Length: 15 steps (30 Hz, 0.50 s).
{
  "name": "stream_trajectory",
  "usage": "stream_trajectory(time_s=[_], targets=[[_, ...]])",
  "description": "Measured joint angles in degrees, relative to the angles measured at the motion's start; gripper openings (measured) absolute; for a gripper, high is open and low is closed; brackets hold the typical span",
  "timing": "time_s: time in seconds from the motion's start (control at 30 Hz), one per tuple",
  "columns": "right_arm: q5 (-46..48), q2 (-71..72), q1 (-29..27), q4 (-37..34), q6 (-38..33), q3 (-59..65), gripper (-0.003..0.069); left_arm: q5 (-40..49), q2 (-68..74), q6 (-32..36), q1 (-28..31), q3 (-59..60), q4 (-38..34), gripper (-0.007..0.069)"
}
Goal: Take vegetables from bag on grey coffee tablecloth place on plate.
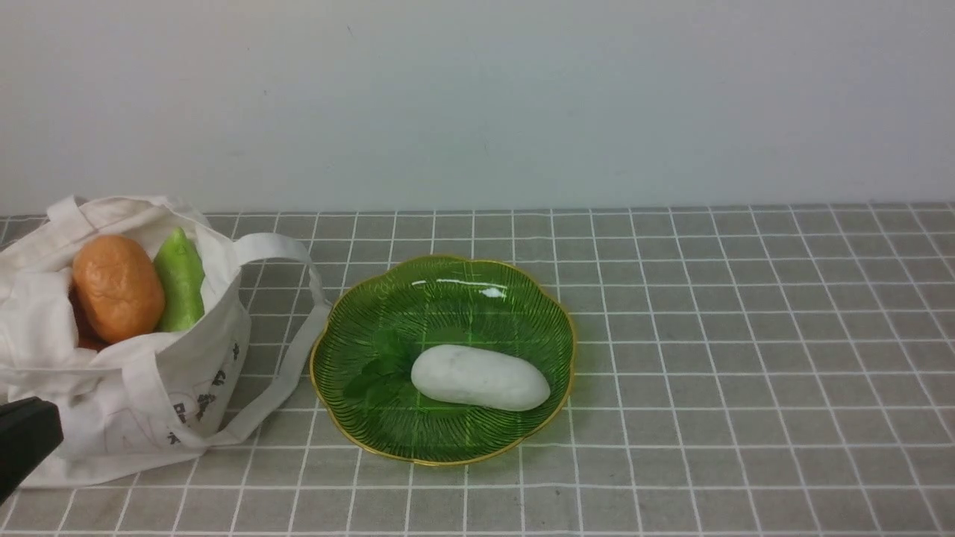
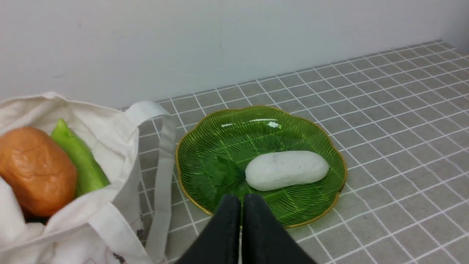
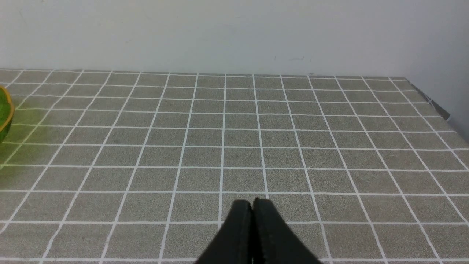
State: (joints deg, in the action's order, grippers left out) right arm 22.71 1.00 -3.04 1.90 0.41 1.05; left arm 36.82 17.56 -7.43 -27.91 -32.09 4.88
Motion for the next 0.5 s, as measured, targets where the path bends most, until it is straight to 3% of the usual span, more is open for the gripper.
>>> stream_trajectory(time_s=[0.1, 0.27, 0.5], targets=[[0.0, 0.0, 0.0, 0.0, 0.0, 0.0, -0.0013, -1.7, -2.7, 3.9, 3.0, 2.5, -0.5, -0.0005], [0.0, 0.0, 0.0, 0.0, 0.0, 0.0, -0.0013, -6.0, -11.1, 10.9, 13.8, 12.0, -4.5, -0.0005], [0.0, 0.0, 0.0, 0.0, 0.0, 0.0, -0.0013, -10.1, -18.2, 13.1, 24.0, 25.4, -5.9, -0.0005]])
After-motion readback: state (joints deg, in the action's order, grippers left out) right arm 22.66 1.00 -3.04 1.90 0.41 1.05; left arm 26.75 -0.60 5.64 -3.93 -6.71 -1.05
